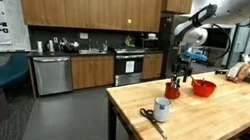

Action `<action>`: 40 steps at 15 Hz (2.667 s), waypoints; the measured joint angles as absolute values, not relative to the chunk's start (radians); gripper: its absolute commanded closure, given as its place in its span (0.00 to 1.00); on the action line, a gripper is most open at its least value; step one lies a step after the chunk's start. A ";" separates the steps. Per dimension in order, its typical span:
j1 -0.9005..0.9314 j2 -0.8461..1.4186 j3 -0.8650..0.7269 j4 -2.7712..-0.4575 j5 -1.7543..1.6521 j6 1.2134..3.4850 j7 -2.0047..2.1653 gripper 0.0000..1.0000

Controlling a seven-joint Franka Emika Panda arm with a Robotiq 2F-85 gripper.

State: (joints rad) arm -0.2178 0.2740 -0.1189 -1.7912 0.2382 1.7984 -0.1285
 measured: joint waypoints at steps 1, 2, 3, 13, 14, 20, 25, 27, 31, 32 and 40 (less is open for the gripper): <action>-0.218 0.274 -0.119 -1.795 0.238 1.812 -0.129 0.68; -0.218 0.274 -0.119 -1.798 0.238 1.823 -0.129 0.75; -0.217 0.274 -0.118 -1.800 0.238 1.831 -0.129 0.82; -0.216 0.253 -0.116 -1.796 0.238 1.827 -0.147 0.97; -0.216 0.247 -0.116 -1.794 0.238 1.821 -0.148 0.97; -0.216 0.203 -0.127 -1.774 0.233 1.775 -0.150 0.97; -0.224 0.175 -0.147 -1.718 0.233 1.750 -0.151 0.97; -0.228 0.173 -0.157 -1.687 0.233 1.749 -0.150 0.97; -0.235 0.175 -0.182 -1.624 0.222 1.762 -0.147 0.97; -0.238 0.177 -0.187 -1.610 0.214 1.767 -0.146 0.97; -0.244 0.201 -0.226 -1.561 0.020 1.787 -0.087 0.97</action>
State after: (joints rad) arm -0.2443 0.2008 -0.2258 -1.5610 0.0204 1.7868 -0.0875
